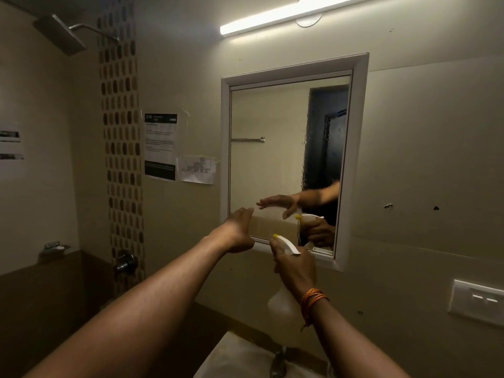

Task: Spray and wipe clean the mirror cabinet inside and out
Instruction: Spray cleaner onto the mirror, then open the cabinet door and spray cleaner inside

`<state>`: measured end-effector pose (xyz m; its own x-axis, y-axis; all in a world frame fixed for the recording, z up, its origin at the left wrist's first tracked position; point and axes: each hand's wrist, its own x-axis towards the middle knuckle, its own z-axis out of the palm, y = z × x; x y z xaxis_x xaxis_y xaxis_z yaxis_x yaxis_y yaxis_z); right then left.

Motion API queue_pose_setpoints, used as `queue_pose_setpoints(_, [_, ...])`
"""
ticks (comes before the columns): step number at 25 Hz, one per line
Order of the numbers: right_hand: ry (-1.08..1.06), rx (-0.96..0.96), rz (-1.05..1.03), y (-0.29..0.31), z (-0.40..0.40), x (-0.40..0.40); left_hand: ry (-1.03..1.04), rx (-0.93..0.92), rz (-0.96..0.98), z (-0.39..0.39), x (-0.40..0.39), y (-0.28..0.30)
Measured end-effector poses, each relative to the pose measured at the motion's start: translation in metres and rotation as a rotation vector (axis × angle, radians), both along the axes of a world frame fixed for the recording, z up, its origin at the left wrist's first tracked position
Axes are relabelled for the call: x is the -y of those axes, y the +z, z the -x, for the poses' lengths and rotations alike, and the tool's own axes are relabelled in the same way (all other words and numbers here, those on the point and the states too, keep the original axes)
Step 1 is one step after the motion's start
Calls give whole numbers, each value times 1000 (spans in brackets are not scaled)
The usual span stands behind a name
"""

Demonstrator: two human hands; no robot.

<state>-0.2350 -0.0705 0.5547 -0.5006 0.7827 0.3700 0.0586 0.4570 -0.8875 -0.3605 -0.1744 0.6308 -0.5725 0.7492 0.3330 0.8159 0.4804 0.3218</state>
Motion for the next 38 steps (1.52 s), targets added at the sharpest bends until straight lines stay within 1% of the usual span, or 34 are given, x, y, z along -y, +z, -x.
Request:
queue_pose_setpoints(3, [-37,17,-78,-6,-9,4,-10,-14,13,-6,-9,-4])
queue_pose_setpoints(5, [-71,-29,-25,-4,-22,6,-43,-21,25,-13,-17,-9])
queue_pose_setpoints(8, [-175,-178,132,-8,-49,-7,-118,-11,20,-28,-31,-16])
queue_pose_setpoints(10, [-193,-244,157,-11,-65,-14,-169,-14,-4,-38,-42,-17])
queue_pose_setpoints(14, [-195,-206,70,-9,-79,-22,-194,-47,-37,-51,-57,-19])
queue_pose_setpoints(20, [-283,-123,119,-16,-81,-39,-198,-51,-117,-55,-63,-23])
queue_pose_setpoints(22, [-291,-141,123,-18,-81,-44,-175,-57,-180,-55,-69,-28])
queue_pose_setpoints(24, [-307,-183,84,-17,-80,-50,-149,-76,-282,-56,-79,-32])
queue_pose_setpoints(26, [-338,-230,30,-12,-80,-56,-147,-29,-350,-61,-91,-36])
queue_pose_setpoints(29, [-373,-249,-13,3,-82,-70,-149,55,-363,-71,-111,-49])
queue_pose_setpoints(33, [-301,-184,-76,14,-77,-89,-134,130,-383,-83,-132,-67])
queue_pose_setpoints(38, [-232,-193,-108,12,-72,-105,-110,97,-373,-88,-149,-80])
